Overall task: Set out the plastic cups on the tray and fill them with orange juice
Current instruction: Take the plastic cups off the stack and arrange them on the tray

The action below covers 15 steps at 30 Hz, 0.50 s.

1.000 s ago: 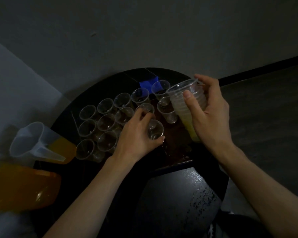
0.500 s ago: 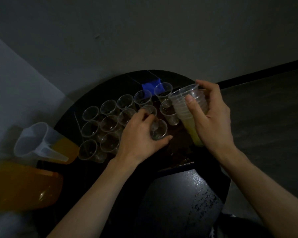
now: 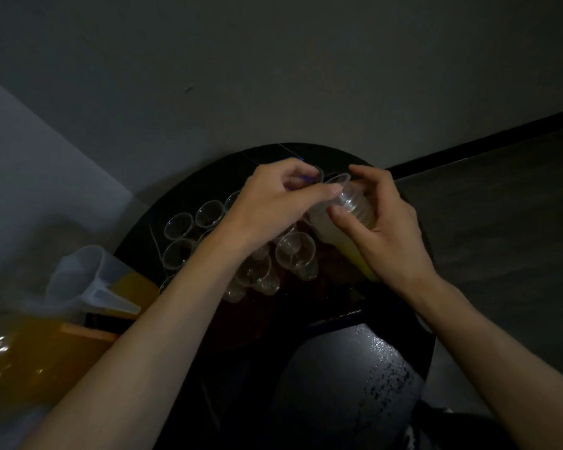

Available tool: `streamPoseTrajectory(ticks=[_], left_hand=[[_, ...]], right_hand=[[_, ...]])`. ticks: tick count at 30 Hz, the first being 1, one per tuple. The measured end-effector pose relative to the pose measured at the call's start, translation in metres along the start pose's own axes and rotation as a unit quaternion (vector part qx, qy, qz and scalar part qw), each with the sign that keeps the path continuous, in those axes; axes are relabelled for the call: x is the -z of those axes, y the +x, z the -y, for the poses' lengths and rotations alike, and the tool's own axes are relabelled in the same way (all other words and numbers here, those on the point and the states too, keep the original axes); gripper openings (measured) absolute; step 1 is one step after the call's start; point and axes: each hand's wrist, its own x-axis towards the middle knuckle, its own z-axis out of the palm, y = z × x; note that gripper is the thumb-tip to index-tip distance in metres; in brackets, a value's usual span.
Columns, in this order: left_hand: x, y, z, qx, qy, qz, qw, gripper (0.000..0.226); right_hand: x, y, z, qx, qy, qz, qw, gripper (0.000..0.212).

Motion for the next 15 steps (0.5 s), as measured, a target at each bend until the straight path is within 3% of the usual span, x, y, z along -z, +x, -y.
streamPoseTrajectory(ticks=[6, 11, 15], left_hand=[[0.007, 0.003, -0.019, -0.001, 0.072, 0.022, 0.997, 0.072], [0.014, 0.009, -0.034, -0.016, 0.025, -0.048, 0.998, 0.046], [0.028, 0.012, -0.034, -0.042, -0.030, -0.168, 0.984, 0.039]], right_hand=[[0.002, 0.001, 0.005, 0.006, 0.018, 0.011, 1.000, 0.067], [0.009, 0.004, 0.000, 0.000, 0.002, -0.001, 1.000, 0.064], [0.021, 0.009, 0.001, -0.044, 0.044, -0.057, 0.996, 0.073]])
